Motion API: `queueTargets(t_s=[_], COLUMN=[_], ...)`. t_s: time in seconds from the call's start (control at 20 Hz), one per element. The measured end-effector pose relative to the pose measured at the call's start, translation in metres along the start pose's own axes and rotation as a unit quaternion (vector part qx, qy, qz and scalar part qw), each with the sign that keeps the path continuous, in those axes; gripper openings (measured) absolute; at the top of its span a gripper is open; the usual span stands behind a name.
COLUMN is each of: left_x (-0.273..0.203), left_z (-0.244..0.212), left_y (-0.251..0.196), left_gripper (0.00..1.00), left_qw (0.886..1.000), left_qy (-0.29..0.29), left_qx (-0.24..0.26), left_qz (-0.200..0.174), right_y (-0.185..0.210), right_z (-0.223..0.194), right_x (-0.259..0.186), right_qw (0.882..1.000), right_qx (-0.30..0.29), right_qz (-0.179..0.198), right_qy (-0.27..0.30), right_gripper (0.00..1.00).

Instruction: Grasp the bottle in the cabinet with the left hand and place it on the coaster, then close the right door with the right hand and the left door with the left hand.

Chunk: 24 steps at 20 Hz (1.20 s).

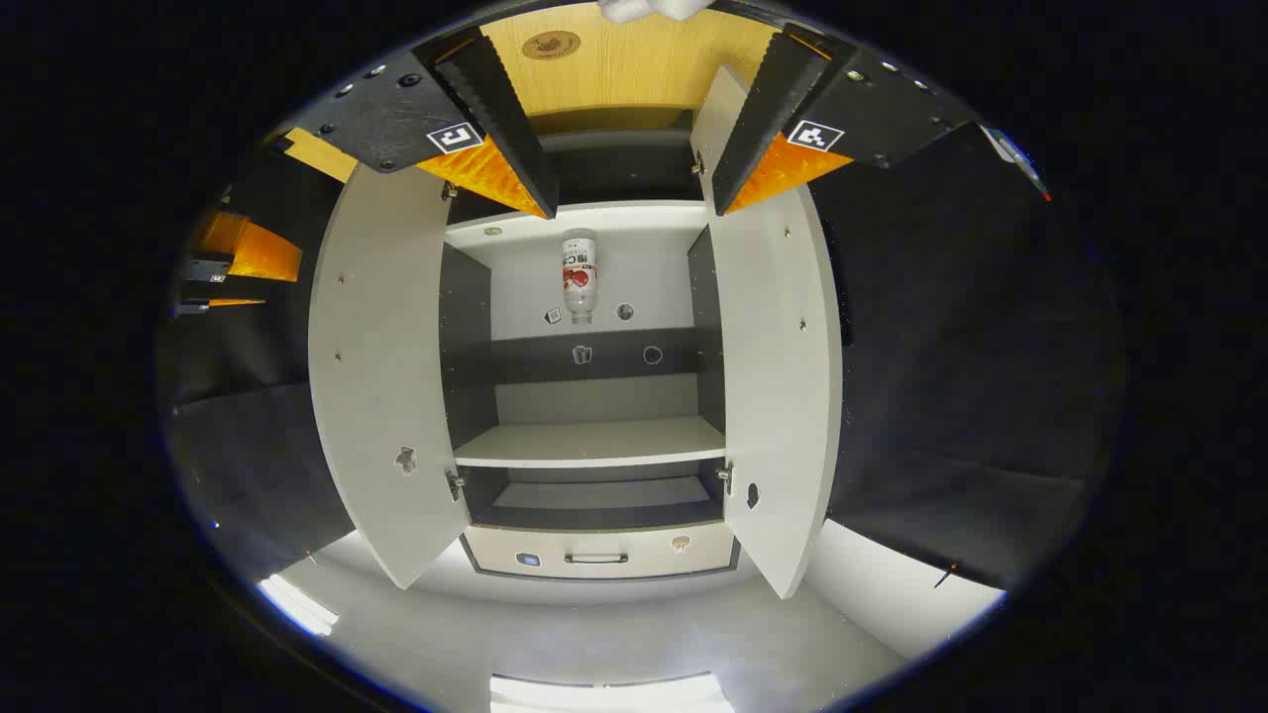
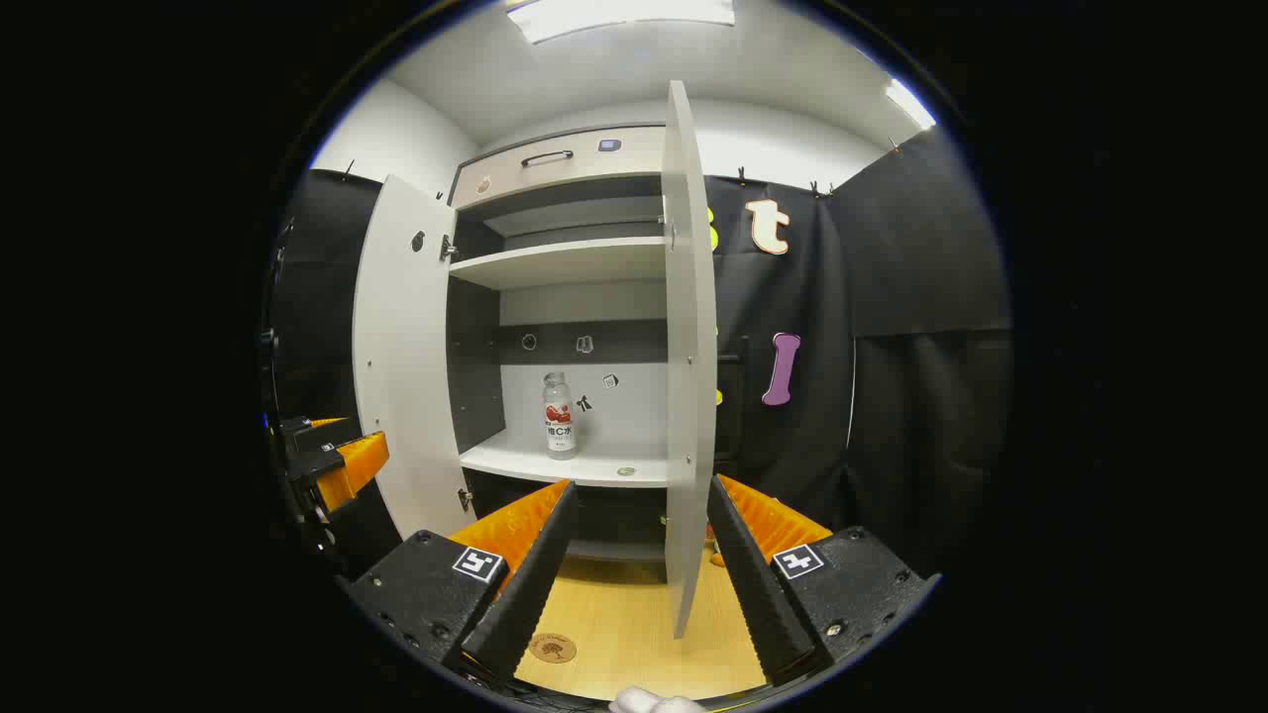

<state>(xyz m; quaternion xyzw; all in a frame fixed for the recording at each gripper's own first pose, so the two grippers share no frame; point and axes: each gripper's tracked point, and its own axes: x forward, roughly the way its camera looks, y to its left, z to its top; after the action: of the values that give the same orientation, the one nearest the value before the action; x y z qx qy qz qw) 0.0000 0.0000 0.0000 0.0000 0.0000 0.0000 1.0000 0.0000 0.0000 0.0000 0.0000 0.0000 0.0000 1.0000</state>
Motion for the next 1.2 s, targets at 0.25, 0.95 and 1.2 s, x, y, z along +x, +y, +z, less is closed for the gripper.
queueTargets(t_s=[0.25, 0.95, 1.2], left_x=[-0.002, 0.041, 0.095], left_z=[-0.001, 0.001, 0.010], left_y=[0.009, 0.013, 0.004], left_gripper=[0.95, 0.95, 0.95], left_qw=[1.000, 1.000, 1.000], left_qy=[0.001, -0.005, -0.020], left_qx=[-0.005, 0.004, 0.004], left_qz=[0.008, 0.016, 0.000], right_y=[0.009, 0.023, 0.022], right_z=[-0.002, 0.010, 0.016], right_x=[0.003, 0.036, 0.049], right_qw=[1.000, 0.999, 1.000], right_qx=[-0.001, -0.010, -0.013], right_qz=[0.010, 0.034, 0.025], right_qy=[0.003, -0.007, -0.008], right_gripper=[0.82, 0.82, 0.82])
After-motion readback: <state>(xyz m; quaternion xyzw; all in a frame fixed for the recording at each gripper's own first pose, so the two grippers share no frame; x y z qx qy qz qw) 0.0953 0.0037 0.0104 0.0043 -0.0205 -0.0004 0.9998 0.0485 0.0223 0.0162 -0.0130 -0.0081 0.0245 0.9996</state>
